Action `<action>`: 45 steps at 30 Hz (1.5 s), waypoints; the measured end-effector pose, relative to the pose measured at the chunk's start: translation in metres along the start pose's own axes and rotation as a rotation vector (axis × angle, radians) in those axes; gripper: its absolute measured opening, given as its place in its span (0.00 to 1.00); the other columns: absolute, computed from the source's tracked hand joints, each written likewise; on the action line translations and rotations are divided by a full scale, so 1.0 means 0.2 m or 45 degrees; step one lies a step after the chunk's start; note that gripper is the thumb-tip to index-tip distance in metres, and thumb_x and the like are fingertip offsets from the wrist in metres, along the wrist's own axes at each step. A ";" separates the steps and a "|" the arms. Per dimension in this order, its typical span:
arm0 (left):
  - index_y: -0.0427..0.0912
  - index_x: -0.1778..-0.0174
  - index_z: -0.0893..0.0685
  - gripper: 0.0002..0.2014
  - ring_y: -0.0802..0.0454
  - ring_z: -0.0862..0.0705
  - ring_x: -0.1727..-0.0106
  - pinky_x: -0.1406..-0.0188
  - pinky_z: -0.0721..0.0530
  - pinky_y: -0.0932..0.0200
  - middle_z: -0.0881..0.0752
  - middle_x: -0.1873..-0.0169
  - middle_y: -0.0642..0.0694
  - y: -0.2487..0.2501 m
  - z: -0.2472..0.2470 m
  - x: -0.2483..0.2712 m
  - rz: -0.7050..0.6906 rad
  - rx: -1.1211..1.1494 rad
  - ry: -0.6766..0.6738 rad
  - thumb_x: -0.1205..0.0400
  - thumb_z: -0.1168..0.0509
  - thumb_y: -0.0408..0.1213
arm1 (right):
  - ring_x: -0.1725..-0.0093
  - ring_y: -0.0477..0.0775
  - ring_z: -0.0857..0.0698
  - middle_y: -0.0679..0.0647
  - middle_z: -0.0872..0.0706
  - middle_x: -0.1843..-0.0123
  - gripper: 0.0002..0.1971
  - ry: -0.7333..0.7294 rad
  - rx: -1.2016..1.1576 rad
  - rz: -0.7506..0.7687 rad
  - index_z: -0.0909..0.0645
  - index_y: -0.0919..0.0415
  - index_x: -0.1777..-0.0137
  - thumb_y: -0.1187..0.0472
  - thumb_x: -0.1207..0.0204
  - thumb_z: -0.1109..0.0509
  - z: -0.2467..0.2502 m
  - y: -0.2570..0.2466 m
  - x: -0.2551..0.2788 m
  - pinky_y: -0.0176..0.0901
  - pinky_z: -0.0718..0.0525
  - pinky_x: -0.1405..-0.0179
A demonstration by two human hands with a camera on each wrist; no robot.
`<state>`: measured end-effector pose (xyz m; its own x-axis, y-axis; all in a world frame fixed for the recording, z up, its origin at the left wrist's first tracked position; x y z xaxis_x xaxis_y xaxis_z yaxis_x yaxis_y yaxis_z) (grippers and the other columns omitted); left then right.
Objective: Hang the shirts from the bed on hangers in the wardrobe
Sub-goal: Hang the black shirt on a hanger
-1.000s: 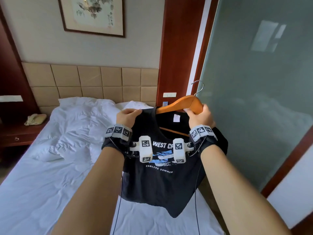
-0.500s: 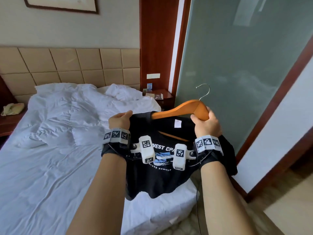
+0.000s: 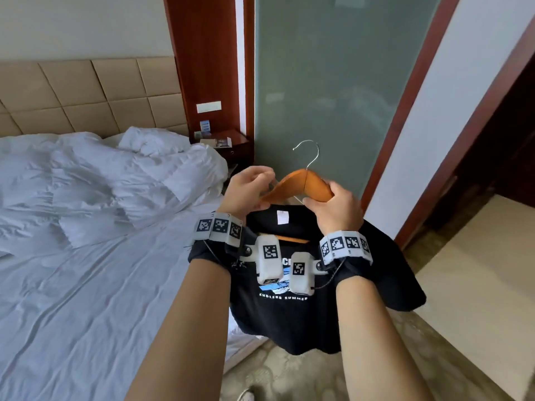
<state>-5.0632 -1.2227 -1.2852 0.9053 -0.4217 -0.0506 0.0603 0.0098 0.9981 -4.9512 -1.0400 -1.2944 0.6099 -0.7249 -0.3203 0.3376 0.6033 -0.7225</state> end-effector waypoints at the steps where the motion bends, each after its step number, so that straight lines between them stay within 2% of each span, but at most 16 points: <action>1: 0.47 0.43 0.13 0.09 0.57 0.15 0.50 0.69 0.14 0.62 0.14 0.52 0.51 -0.01 -0.09 -0.01 0.001 -0.040 -0.096 0.15 0.34 0.45 | 0.50 0.56 0.12 0.45 0.09 0.50 0.24 -0.008 0.006 0.012 0.15 0.44 0.37 0.43 0.34 0.20 0.02 0.02 -0.01 0.44 0.18 0.56; 4: 0.42 0.39 0.16 0.17 0.56 0.14 0.49 0.68 0.11 0.58 0.15 0.50 0.48 -0.03 -0.34 -0.05 -0.033 -0.161 -0.274 0.17 0.32 0.50 | 0.52 0.53 0.13 0.44 0.09 0.51 0.23 -0.057 -0.027 0.045 0.15 0.43 0.39 0.44 0.34 0.19 0.07 0.07 -0.04 0.41 0.25 0.60; 9: 0.38 0.59 0.17 0.16 0.51 0.18 0.65 0.77 0.19 0.61 0.20 0.66 0.44 -0.07 -0.58 -0.20 -0.202 -0.159 -0.209 0.19 0.28 0.49 | 0.58 0.34 0.16 0.36 0.12 0.58 0.18 -0.140 -0.192 0.119 0.13 0.45 0.40 0.44 0.28 0.23 0.16 0.25 -0.15 0.33 0.21 0.54; 11: 0.32 0.56 0.17 0.19 0.51 0.20 0.66 0.77 0.20 0.62 0.22 0.66 0.44 -0.08 -0.67 -0.28 -0.214 -0.112 -0.179 0.19 0.29 0.49 | 0.45 0.39 0.14 0.39 0.10 0.48 0.22 -0.062 -0.142 0.081 0.15 0.43 0.37 0.34 0.26 0.34 0.23 0.38 -0.23 0.45 0.20 0.36; 13: 0.27 0.54 0.18 0.22 0.50 0.23 0.66 0.77 0.20 0.61 0.24 0.66 0.42 -0.08 -0.78 -0.37 -0.225 -0.057 -0.176 0.19 0.28 0.49 | 0.35 0.49 0.19 0.42 0.11 0.42 0.27 0.008 0.072 -0.041 0.16 0.40 0.38 0.29 0.24 0.47 0.30 0.55 -0.31 0.62 0.37 0.20; 16: 0.25 0.53 0.19 0.22 0.51 0.24 0.66 0.76 0.20 0.60 0.25 0.65 0.41 -0.06 -0.95 -0.51 -0.223 0.036 -0.206 0.19 0.28 0.46 | 0.32 0.51 0.25 0.43 0.13 0.44 0.23 0.094 0.237 -0.278 0.14 0.42 0.45 0.32 0.19 0.46 0.40 0.78 -0.42 0.68 0.54 0.19; 20: 0.35 0.60 0.19 0.16 0.59 0.29 0.74 0.78 0.24 0.62 0.29 0.72 0.49 -0.06 -1.17 -0.67 -0.199 0.080 -0.284 0.19 0.28 0.45 | 0.48 0.54 0.18 0.46 0.19 0.69 0.25 0.380 0.116 -0.498 0.22 0.51 0.70 0.38 0.16 0.44 0.52 0.99 -0.58 0.63 0.48 0.20; 23: 0.34 0.57 0.17 0.16 0.64 0.28 0.77 0.78 0.24 0.62 0.27 0.70 0.48 -0.06 -1.31 -0.78 -0.178 0.076 -0.355 0.19 0.28 0.46 | 0.56 0.58 0.18 0.46 0.29 0.76 0.26 0.618 0.086 -0.540 0.32 0.50 0.77 0.43 0.16 0.40 0.60 1.06 -0.65 0.62 0.45 0.20; 26: 0.37 0.55 0.17 0.14 0.67 0.24 0.76 0.77 0.21 0.66 0.24 0.67 0.50 -0.06 -1.45 -0.87 -0.139 0.074 -0.433 0.18 0.29 0.46 | 0.49 0.56 0.19 0.46 0.22 0.69 0.23 0.836 0.031 -0.630 0.24 0.51 0.73 0.45 0.15 0.40 0.70 1.15 -0.66 0.66 0.48 0.18; 28: 0.36 0.52 0.17 0.13 0.70 0.23 0.76 0.77 0.21 0.70 0.23 0.66 0.50 -0.06 -1.54 -0.92 -0.104 0.107 -0.464 0.18 0.30 0.45 | 0.34 0.56 0.24 0.50 0.16 0.48 0.19 0.894 0.010 -0.759 0.14 0.52 0.57 0.44 0.15 0.41 0.75 1.24 -0.66 0.67 0.45 0.20; 30: 0.35 0.51 0.17 0.13 0.71 0.24 0.76 0.77 0.23 0.71 0.22 0.68 0.51 -0.06 -1.60 -0.98 -0.105 0.143 -0.473 0.18 0.29 0.44 | 0.32 0.58 0.25 0.53 0.18 0.38 0.17 0.846 -0.114 -0.835 0.13 0.54 0.48 0.44 0.16 0.39 0.74 1.35 -0.70 0.60 0.29 0.30; 31: 0.34 0.51 0.16 0.13 0.70 0.24 0.76 0.75 0.24 0.71 0.22 0.69 0.52 -0.05 -1.63 -1.01 -0.117 0.149 -0.479 0.18 0.29 0.43 | 0.38 0.58 0.22 0.56 0.18 0.40 0.16 0.823 -0.187 -0.836 0.14 0.54 0.53 0.45 0.17 0.37 0.74 1.40 -0.74 0.54 0.23 0.39; 34: 0.34 0.52 0.15 0.13 0.70 0.24 0.75 0.74 0.25 0.73 0.21 0.70 0.53 -0.02 -1.72 -1.07 -0.155 0.141 -0.520 0.18 0.28 0.42 | 0.62 0.58 0.24 0.60 0.21 0.61 0.22 0.871 -0.276 -0.915 0.28 0.57 0.74 0.50 0.18 0.33 0.75 1.52 -0.79 0.46 0.26 0.61; 37: 0.38 0.55 0.15 0.10 0.66 0.24 0.74 0.74 0.25 0.71 0.21 0.70 0.52 -0.01 -1.80 -1.14 -0.161 0.135 -0.573 0.18 0.28 0.43 | 0.74 0.54 0.35 0.56 0.32 0.74 0.25 0.981 -0.318 -1.027 0.33 0.64 0.74 0.55 0.17 0.33 0.80 1.60 -0.80 0.44 0.35 0.75; 42: 0.40 0.53 0.15 0.13 0.53 0.23 0.61 0.75 0.23 0.68 0.20 0.60 0.43 -0.02 -1.95 -1.22 -0.167 0.072 -0.655 0.19 0.29 0.47 | 0.68 0.59 0.27 0.54 0.29 0.73 0.25 1.079 -0.247 -1.049 0.31 0.59 0.74 0.49 0.16 0.37 0.83 1.71 -0.84 0.51 0.25 0.61; 45: 0.39 0.52 0.15 0.13 0.53 0.23 0.61 0.75 0.23 0.68 0.20 0.60 0.43 -0.03 -2.05 -1.26 -0.175 0.080 -0.672 0.19 0.28 0.47 | 0.54 0.61 0.18 0.53 0.16 0.60 0.19 1.048 -0.109 -1.011 0.17 0.55 0.60 0.47 0.16 0.43 0.85 1.74 -0.87 0.56 0.18 0.45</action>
<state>-5.1183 -0.7446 -1.2918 0.5561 -0.8130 -0.1725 0.1230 -0.1248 0.9845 -4.8175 -0.6465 -1.3863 -0.4179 -0.9078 -0.0363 0.3484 -0.1232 -0.9292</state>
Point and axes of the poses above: each hand's wrist, its own x-axis away from the middle knuckle, its own z-axis out of the back of the hand, y = z × x, the point moved 8 cm from there along -x, towards the middle knuckle
